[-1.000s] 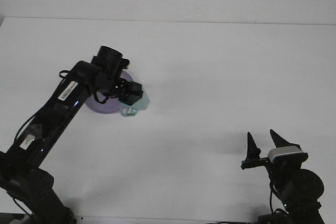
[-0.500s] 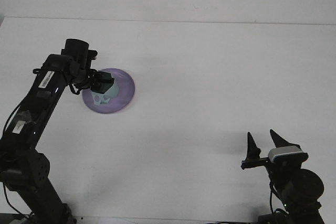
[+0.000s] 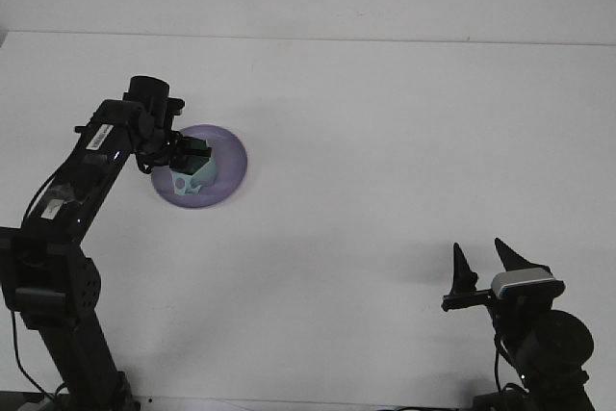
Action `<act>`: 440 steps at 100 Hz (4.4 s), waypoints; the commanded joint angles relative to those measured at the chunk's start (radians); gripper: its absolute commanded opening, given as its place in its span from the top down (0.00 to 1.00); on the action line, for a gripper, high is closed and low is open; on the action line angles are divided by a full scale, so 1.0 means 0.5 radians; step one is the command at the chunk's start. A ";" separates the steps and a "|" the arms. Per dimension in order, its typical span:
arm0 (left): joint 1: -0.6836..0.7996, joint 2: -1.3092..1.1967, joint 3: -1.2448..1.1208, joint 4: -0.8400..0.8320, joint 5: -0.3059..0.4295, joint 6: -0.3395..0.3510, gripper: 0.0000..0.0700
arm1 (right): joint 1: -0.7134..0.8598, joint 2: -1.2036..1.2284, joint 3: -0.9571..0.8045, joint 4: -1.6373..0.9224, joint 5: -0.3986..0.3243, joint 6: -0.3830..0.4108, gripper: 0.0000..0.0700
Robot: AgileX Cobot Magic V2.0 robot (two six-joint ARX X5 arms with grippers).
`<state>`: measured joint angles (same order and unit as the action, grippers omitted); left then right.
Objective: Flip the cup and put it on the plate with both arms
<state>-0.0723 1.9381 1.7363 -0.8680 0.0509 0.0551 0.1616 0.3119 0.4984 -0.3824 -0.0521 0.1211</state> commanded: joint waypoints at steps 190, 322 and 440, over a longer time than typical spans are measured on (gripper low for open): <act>0.066 -3.417 -2.537 1.373 -0.091 -0.302 0.98 | 0.002 0.006 0.019 0.166 0.159 -0.235 1.00; 0.169 -3.870 -3.312 1.973 -0.162 -0.081 0.98 | 0.002 0.006 0.020 0.123 0.158 -0.184 1.00; 0.170 -3.868 -3.445 2.157 -0.139 -0.111 0.98 | -0.078 -0.073 -0.153 0.387 0.257 -0.486 1.00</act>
<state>0.0120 0.0036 0.0341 0.1970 -0.0219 0.0017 0.1448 0.3027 0.4747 -0.2493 0.0799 -0.0425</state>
